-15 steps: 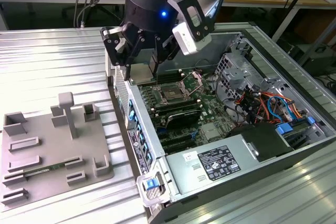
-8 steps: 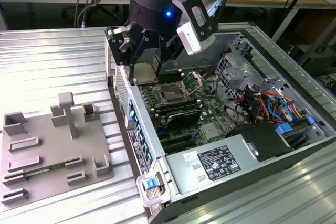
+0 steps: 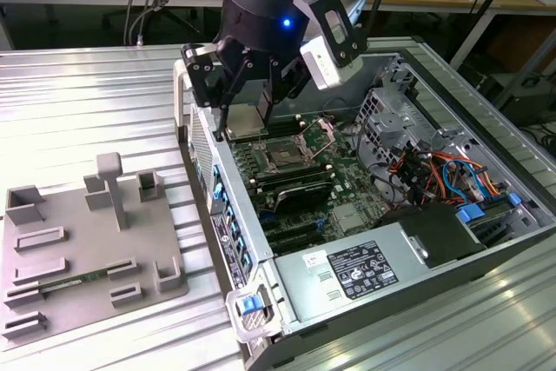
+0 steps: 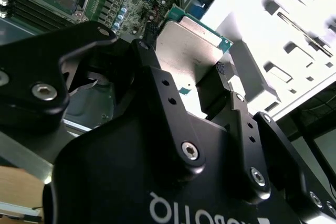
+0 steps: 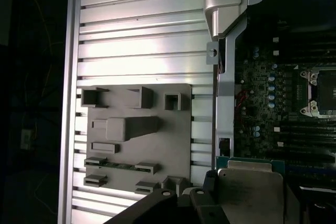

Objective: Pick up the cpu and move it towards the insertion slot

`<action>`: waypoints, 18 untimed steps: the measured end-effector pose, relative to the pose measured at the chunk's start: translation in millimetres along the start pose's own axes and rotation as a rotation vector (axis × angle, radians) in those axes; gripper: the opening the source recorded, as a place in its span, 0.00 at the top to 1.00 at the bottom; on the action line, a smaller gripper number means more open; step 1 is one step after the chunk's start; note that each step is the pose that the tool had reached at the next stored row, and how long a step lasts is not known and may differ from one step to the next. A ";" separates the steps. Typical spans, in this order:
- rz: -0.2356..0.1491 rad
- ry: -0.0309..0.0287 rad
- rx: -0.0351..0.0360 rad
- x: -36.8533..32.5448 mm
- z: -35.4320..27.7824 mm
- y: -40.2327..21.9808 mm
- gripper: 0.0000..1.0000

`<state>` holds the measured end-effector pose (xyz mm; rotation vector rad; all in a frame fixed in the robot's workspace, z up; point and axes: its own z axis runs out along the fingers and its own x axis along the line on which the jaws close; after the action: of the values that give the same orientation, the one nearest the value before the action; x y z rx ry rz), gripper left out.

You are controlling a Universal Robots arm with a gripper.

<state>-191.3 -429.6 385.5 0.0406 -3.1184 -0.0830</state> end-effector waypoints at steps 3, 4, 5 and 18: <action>0.000 0.0000 0.0000 -3.1 -0.1 -0.1 0.45; 0.000 0.0001 0.0000 -4.2 -0.1 -0.1 0.45; 0.000 0.0001 0.0001 -5.3 -0.2 -0.1 0.45; 0.000 0.0000 0.0000 -22.0 -0.5 -0.5 0.45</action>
<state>-169.3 -429.6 385.5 0.0406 -3.1183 -0.0829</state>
